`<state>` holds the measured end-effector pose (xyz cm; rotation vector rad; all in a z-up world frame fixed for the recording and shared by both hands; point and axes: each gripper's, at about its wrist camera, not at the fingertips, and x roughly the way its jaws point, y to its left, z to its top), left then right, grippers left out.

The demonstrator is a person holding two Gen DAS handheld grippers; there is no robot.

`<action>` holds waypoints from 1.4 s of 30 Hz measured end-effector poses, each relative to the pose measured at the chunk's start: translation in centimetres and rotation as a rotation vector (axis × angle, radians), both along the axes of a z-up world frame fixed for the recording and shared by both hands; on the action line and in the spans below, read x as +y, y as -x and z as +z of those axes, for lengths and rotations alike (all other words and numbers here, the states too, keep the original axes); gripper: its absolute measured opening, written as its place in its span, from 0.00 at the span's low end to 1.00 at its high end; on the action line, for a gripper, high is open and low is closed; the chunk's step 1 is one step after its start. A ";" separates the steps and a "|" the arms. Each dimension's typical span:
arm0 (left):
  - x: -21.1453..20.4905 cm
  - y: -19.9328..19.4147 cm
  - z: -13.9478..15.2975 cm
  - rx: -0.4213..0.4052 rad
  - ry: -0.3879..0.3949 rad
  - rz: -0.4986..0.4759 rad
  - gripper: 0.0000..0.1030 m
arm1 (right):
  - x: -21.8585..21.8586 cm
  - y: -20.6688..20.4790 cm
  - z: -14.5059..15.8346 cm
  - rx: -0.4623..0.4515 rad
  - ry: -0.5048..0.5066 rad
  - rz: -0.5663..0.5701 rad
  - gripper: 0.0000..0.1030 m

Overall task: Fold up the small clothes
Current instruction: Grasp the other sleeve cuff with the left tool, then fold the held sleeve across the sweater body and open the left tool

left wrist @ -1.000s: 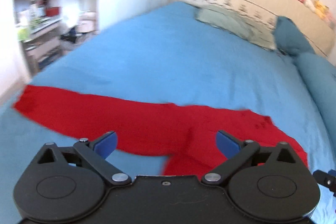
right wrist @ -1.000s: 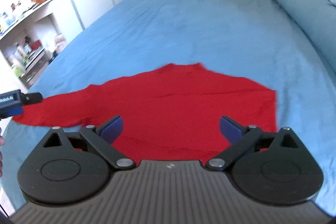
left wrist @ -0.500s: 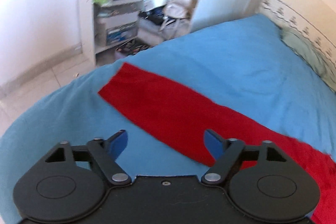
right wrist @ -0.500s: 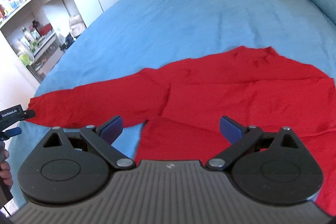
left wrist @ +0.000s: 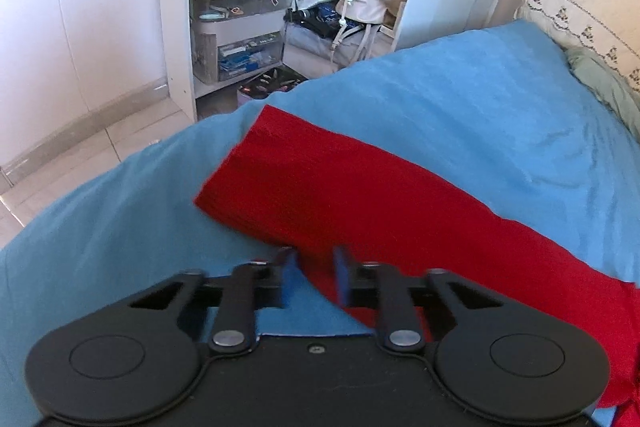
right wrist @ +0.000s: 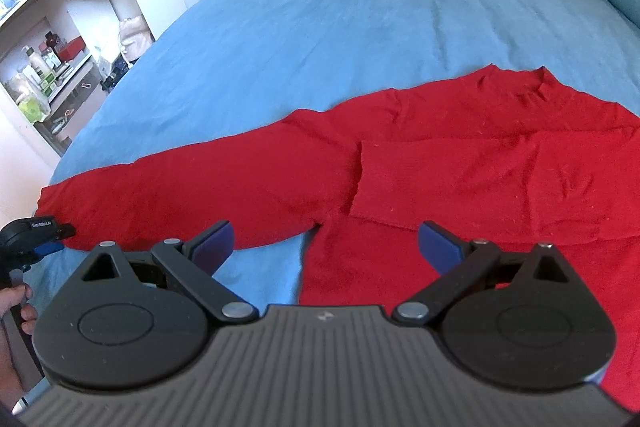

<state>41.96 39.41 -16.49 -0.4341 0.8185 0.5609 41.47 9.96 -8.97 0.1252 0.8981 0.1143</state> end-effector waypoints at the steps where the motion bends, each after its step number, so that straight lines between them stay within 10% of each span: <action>1: 0.1 -0.2 0.0 -0.003 -0.001 0.000 0.07 | -0.2 0.0 -0.1 -0.003 0.004 -0.002 1.00; 12: -6.2 -2.4 6.0 -0.075 -0.150 -0.129 0.05 | -6.4 0.5 1.7 -0.046 -0.060 -0.064 1.00; 22: -27.4 -5.2 13.8 -0.234 -0.219 -0.546 0.05 | -19.0 1.0 6.0 -0.138 -0.014 -0.132 1.00; 30: -45.3 -6.5 4.4 -0.093 -0.182 -0.880 0.05 | -28.4 1.9 3.4 -0.096 0.012 -0.206 1.00; 36: -48.6 -5.9 -1.4 -0.017 -0.185 -0.888 0.06 | -30.8 2.3 -0.3 -0.029 0.011 -0.187 1.00; 37: -48.4 -5.6 -1.3 -0.025 -0.186 -0.888 0.10 | -30.9 2.3 -0.5 -0.029 0.006 -0.178 1.00; 40: -48.1 -5.1 -0.7 -0.022 -0.161 -0.901 0.68 | -30.8 2.1 -0.4 -0.040 0.015 -0.149 1.00; 42: -47.0 -4.6 0.3 -0.030 -0.187 -0.878 0.73 | -30.1 1.5 0.2 -0.053 0.026 -0.119 1.00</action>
